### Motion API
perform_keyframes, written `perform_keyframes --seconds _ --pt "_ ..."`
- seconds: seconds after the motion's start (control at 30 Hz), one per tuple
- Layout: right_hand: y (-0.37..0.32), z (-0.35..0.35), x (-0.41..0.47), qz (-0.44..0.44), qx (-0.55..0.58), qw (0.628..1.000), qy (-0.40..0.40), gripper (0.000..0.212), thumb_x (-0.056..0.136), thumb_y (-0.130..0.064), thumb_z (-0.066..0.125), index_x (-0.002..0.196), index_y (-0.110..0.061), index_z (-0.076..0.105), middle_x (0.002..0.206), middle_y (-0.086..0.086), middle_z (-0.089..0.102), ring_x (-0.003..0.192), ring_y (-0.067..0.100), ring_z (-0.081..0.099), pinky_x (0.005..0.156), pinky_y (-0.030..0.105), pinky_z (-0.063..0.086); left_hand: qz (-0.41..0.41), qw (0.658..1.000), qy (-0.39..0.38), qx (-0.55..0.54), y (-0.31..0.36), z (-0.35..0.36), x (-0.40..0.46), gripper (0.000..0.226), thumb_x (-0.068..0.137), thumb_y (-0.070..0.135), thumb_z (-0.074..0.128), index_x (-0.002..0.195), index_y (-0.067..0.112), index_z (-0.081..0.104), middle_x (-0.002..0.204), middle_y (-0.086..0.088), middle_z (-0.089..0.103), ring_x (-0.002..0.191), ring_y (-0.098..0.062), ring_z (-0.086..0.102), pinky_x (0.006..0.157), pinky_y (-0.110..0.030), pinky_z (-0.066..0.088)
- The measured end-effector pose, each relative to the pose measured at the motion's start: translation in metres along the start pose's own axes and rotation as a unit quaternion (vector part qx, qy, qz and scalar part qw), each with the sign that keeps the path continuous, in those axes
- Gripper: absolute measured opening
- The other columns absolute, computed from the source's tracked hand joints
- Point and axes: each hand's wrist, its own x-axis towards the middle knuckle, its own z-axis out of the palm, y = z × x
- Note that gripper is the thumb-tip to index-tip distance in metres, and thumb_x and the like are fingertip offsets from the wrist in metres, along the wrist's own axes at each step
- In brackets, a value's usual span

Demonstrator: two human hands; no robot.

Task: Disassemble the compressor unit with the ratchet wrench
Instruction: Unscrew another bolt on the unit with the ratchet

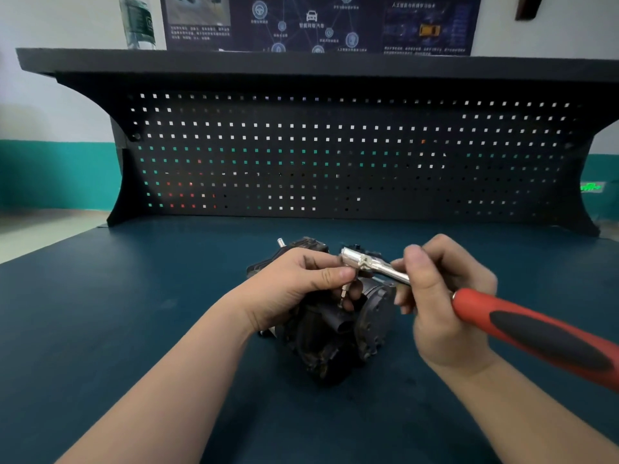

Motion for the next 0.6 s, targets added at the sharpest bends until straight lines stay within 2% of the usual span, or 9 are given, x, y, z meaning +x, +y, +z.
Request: perform_keyframes --seconds 0.13,0.2,0.23,0.3,0.43,0.5,0.6 --pt "0.004 0.003 0.001 0.031 0.062 0.998 0.002 0.035 0.087 -0.029 0.053 0.061 -0.006 0.051 0.046 0.005 0.046 0.038 0.018 0.043 0.042 0.024 0.034 0.001 1.000 0.007 -0.012 -0.001 0.001 0.001 0.017 0.081 0.018 0.060 0.075 0.015 0.075 0.069 0.000 0.068 0.063 -0.012 0.062 0.065 -0.021 0.051" --pt "0.006 0.002 0.003 0.086 0.128 0.988 0.008 0.030 0.083 -0.029 0.054 0.057 -0.016 0.054 0.041 0.002 0.044 0.036 0.018 0.039 0.044 0.021 0.032 0.001 1.000 0.012 -0.018 -0.002 0.002 0.003 0.015 0.079 0.019 0.061 0.077 0.013 0.074 0.071 -0.001 0.068 0.063 -0.012 0.062 0.066 -0.021 0.051" --pt "0.007 0.002 0.004 0.117 0.171 0.978 0.013 0.028 0.082 -0.028 0.054 0.055 -0.019 0.055 0.039 0.002 0.042 0.034 0.018 0.036 0.045 0.021 0.031 -0.001 1.000 0.014 -0.023 -0.003 0.002 0.005 0.014 0.078 0.019 0.062 0.079 0.012 0.074 0.072 -0.002 0.068 0.063 -0.012 0.063 0.066 -0.021 0.052" --pt "0.009 0.006 0.004 0.167 0.248 0.954 0.036 0.029 0.082 -0.020 0.052 0.054 -0.015 0.053 0.036 0.003 0.039 0.031 0.015 0.032 0.046 0.020 0.029 -0.004 1.000 0.005 -0.028 -0.003 0.002 0.006 0.014 0.078 0.021 0.065 0.083 0.010 0.072 0.076 -0.003 0.069 0.065 -0.012 0.063 0.065 -0.021 0.052" --pt "0.006 0.013 0.004 0.214 0.319 0.920 0.079 0.030 0.082 -0.016 0.046 0.053 -0.012 0.051 0.033 0.003 0.033 0.029 0.014 0.026 0.044 0.018 0.027 -0.014 0.998 -0.022 -0.050 -0.002 0.004 0.006 0.022 0.083 0.021 0.061 0.099 0.008 0.068 0.090 -0.007 0.073 0.069 -0.011 0.065 0.062 -0.022 0.054" --pt "0.005 0.013 0.006 0.242 0.351 0.900 0.094 0.032 0.083 -0.016 0.046 0.051 -0.011 0.052 0.033 0.003 0.032 0.028 0.014 0.025 0.042 0.017 0.025 -0.016 0.998 -0.019 -0.055 -0.002 0.006 0.007 0.020 0.082 0.019 0.059 0.096 0.009 0.070 0.088 -0.007 0.073 0.068 -0.011 0.066 0.060 -0.022 0.054" --pt "0.008 0.008 0.015 0.359 0.397 0.838 0.109 0.046 0.090 -0.019 0.042 0.046 -0.013 0.056 0.035 0.001 0.032 0.027 0.013 0.024 0.037 0.016 0.020 -0.015 0.999 0.002 -0.047 -0.003 0.005 0.009 0.016 0.078 0.018 0.060 0.083 0.010 0.073 0.081 -0.006 0.072 0.066 -0.013 0.066 0.059 -0.023 0.054"
